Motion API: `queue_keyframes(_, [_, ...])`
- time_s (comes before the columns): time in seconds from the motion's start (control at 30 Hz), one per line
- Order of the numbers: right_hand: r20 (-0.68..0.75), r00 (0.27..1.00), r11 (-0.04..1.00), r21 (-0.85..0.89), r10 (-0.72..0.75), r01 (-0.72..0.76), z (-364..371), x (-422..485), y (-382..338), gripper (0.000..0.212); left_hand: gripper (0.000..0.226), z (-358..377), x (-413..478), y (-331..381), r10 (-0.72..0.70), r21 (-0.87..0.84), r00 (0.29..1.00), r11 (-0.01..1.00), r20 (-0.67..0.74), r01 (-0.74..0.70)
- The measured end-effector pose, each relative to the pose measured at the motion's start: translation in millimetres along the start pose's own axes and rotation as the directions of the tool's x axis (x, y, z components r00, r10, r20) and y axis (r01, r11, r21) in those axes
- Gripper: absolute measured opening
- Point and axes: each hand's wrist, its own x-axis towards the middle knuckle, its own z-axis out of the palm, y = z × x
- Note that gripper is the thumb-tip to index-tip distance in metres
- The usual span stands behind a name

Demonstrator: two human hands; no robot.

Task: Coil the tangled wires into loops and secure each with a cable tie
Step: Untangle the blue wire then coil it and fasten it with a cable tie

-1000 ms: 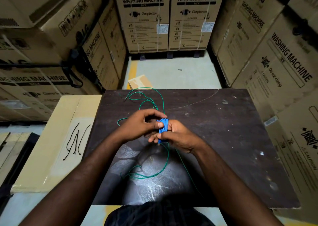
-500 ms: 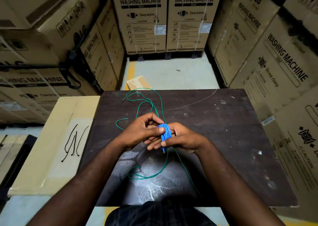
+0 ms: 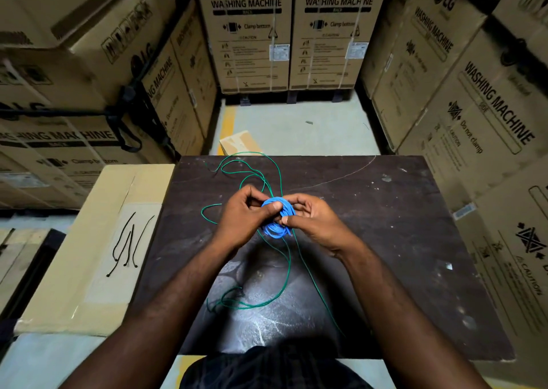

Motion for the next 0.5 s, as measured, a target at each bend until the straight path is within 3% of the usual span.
queue_keyframes(0.17, [-0.065, 0.995, 0.978, -0.201, -0.069, 0.055, 9.0, 4.5, 8.0, 0.041, 0.032, -3.8, 3.5, -9.0, -0.018, 0.044, 0.990, 0.999, -0.141, 0.025])
queue_keyframes(0.3, [-0.074, 0.985, 0.871, -0.480, -0.158, 0.104, 18.4, 14.6, 18.6, 0.042, 0.036, -9.7, 4.2, -18.7, 0.026, 0.194, 0.968, 0.981, -0.251, 0.024])
queue_keyframes(0.5, [-0.068, 0.988, 0.850, -0.519, -0.138, 0.083, 43.0, 29.3, 25.6, 0.038, 0.033, -33.0, 4.6, -30.2, 0.061, 0.278, 0.928, 0.959, -0.368, 0.047])
